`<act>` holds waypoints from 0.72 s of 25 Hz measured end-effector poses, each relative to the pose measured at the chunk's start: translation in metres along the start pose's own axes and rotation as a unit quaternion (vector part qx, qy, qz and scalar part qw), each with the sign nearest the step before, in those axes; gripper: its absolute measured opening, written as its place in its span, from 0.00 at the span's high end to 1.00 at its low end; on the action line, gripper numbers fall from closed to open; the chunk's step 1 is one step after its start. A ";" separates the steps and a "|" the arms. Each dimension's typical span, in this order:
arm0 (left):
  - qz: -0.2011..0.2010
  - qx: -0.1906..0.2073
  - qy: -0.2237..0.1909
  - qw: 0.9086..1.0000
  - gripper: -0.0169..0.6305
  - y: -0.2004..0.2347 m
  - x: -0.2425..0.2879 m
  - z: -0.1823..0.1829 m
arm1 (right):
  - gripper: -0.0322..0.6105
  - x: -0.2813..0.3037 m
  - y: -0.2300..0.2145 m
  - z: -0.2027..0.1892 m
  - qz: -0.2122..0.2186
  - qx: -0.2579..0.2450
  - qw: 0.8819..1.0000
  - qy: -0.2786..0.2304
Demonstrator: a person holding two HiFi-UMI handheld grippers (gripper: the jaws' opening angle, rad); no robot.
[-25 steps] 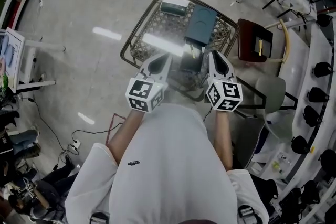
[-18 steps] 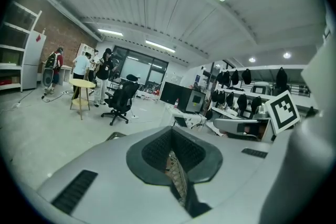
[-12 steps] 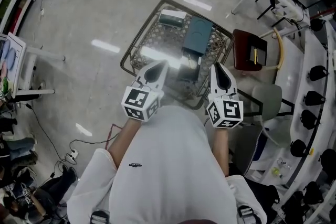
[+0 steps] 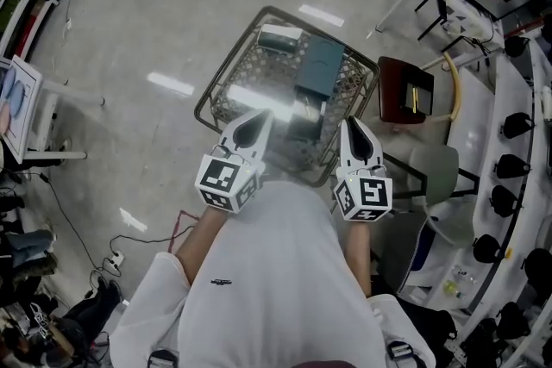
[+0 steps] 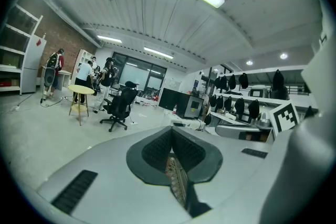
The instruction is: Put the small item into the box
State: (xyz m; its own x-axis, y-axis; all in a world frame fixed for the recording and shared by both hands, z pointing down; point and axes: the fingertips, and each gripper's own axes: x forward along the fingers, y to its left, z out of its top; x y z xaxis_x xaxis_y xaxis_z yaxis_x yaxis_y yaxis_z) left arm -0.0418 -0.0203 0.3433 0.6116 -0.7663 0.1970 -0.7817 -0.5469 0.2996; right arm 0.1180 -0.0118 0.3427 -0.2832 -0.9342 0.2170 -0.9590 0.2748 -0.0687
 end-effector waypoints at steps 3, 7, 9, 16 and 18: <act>0.001 -0.002 0.001 1.000 0.97 -0.001 -0.002 0.000 | 0.90 0.001 0.006 0.003 0.008 -0.002 1.000 -0.003; 0.004 -0.005 0.001 1.000 0.97 0.001 -0.002 -0.001 | 0.90 0.004 0.009 0.007 0.015 0.001 1.000 -0.007; 0.005 -0.004 0.001 1.000 0.97 0.002 -0.003 -0.001 | 0.90 0.005 0.010 0.007 0.017 0.000 1.000 -0.008; 0.007 -0.003 -0.002 1.000 0.97 0.003 -0.002 0.001 | 0.90 0.006 0.012 0.004 0.024 0.000 1.000 -0.003; 0.009 -0.003 -0.002 1.000 0.97 0.004 -0.003 0.002 | 0.90 0.006 0.013 0.002 0.026 0.000 1.000 0.000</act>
State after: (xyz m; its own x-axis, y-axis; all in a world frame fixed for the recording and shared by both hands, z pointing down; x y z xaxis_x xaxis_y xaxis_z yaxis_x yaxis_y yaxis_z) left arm -0.0469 -0.0210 0.3421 0.5970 -0.7774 0.1980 -0.7917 -0.5310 0.3022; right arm 0.1037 -0.0145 0.3409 -0.3332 -0.9184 0.2133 -0.9428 0.3237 -0.0791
